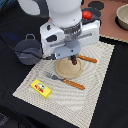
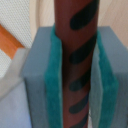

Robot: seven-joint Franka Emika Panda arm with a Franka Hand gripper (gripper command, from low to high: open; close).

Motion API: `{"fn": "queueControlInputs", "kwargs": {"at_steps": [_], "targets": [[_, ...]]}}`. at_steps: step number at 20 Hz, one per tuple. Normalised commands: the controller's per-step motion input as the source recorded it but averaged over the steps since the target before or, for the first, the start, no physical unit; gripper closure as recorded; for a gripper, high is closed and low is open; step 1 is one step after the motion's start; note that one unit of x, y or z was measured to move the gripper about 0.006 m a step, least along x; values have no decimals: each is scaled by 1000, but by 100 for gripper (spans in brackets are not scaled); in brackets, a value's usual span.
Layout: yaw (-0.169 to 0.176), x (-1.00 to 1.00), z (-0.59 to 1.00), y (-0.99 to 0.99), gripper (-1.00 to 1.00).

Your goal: Interact with the objects in diverse but meaningful ways.

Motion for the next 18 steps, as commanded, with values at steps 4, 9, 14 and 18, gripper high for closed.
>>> {"fn": "queueControlInputs", "kwargs": {"at_steps": [4, 9, 14, 18], "targets": [[0, 404, -47, 0, 100], [-27, 530, -4, 0, 100], [-46, 531, 0, -2, 100], [-42, 505, 0, 0, 100]]}}
